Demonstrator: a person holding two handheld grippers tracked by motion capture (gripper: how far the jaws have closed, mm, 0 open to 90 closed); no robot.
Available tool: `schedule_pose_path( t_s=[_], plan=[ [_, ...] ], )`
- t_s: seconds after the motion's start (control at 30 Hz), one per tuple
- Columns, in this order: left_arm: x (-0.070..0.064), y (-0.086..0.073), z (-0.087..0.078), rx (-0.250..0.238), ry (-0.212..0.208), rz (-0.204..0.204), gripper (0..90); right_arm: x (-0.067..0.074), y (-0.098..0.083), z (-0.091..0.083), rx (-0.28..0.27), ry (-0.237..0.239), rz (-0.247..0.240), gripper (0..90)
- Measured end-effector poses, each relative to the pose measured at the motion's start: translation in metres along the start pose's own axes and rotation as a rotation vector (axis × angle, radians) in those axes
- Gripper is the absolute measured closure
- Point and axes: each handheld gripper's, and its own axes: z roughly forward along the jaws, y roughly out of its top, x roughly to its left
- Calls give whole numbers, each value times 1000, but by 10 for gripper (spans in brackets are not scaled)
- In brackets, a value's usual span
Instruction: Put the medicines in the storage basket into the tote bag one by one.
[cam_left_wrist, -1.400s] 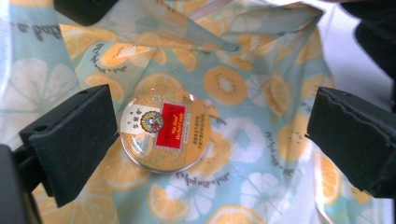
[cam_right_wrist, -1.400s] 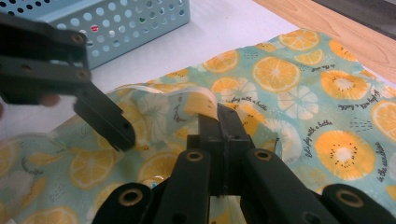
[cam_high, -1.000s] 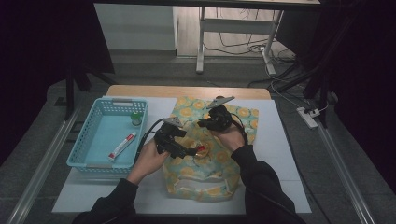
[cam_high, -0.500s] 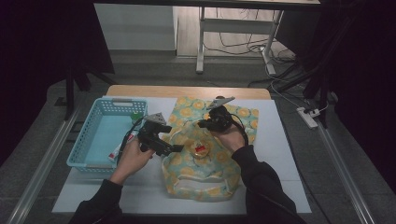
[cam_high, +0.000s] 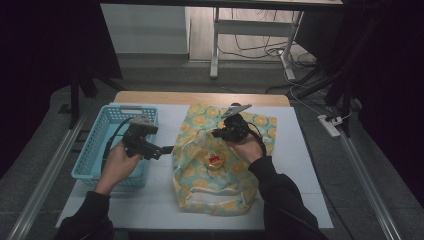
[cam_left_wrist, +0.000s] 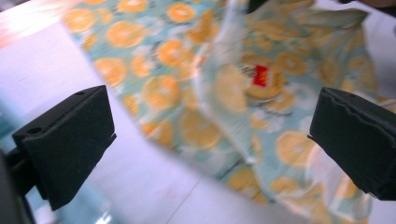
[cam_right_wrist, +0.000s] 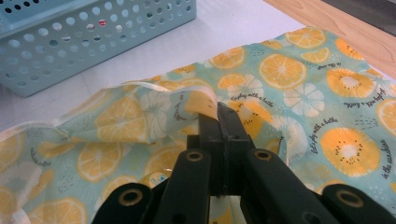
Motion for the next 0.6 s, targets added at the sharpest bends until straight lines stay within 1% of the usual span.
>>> schedule_pose_path(
  t_s=[0.03,0.1,0.13,0.17,0.2,0.3,0.43,0.5,0.6],
  plan=[
    [3,-3,-3,0,17,-4,0,0,0,0,1,0,0,900],
    [9,-7,-7,5,36,-15,0,0,-1,0,1,0,1,900],
    [12,-10,-9,6,44,-27,0,0,-1,0,2,0,1,900],
    [15,-13,-11,18,56,-41,0,0,-1,0,3,-1,1,900],
    [19,-16,-13,27,68,-64,4,0,-1,1,3,0,2,900],
    [28,-23,-16,36,82,-98,9,1,-2,2,6,0,0,900],
    [40,-32,-20,43,95,-128,9,2,-2,3,9,2,-6,900],
    [44,-36,-21,46,96,-135,9,3,-1,3,11,2,-6,900],
    [51,-43,-20,66,111,-141,3,3,-2,3,9,2,-8,900]
  ],
)
